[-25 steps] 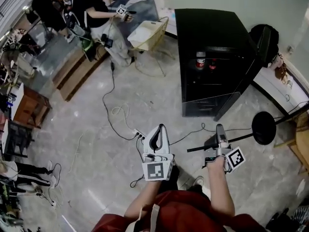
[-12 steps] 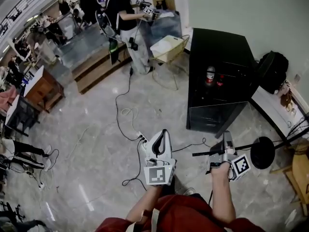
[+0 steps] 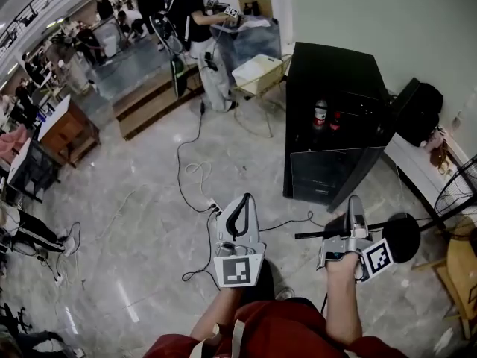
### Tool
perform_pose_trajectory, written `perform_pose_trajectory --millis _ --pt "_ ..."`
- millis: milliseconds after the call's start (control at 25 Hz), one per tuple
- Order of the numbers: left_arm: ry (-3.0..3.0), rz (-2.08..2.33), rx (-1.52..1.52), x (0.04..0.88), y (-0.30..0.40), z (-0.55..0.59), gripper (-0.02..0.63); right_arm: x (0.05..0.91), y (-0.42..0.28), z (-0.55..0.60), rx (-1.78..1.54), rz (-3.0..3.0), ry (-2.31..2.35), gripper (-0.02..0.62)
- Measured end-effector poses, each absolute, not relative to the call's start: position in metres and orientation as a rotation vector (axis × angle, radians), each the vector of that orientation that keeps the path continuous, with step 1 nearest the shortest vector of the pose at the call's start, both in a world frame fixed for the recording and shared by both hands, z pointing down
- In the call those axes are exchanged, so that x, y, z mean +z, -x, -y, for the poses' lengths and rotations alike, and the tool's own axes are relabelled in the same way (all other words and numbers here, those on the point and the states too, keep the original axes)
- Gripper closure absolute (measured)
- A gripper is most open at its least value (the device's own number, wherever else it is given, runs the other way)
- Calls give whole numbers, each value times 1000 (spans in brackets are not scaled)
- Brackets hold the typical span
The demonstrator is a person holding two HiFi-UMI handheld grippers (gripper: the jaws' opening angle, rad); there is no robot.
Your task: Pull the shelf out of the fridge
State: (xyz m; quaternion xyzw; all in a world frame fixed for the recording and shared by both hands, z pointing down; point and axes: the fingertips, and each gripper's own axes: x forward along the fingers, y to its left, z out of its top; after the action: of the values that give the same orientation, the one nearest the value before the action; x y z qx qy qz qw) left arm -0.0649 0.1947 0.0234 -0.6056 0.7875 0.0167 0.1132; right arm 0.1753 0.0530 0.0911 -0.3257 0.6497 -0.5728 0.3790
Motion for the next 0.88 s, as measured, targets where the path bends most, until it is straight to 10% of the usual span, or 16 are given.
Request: perform_pose_trajectory --millis 880 --pt "1780 -2332 130 13 77 -200 606 78 -164 -54 -1463 -1676 745 588"
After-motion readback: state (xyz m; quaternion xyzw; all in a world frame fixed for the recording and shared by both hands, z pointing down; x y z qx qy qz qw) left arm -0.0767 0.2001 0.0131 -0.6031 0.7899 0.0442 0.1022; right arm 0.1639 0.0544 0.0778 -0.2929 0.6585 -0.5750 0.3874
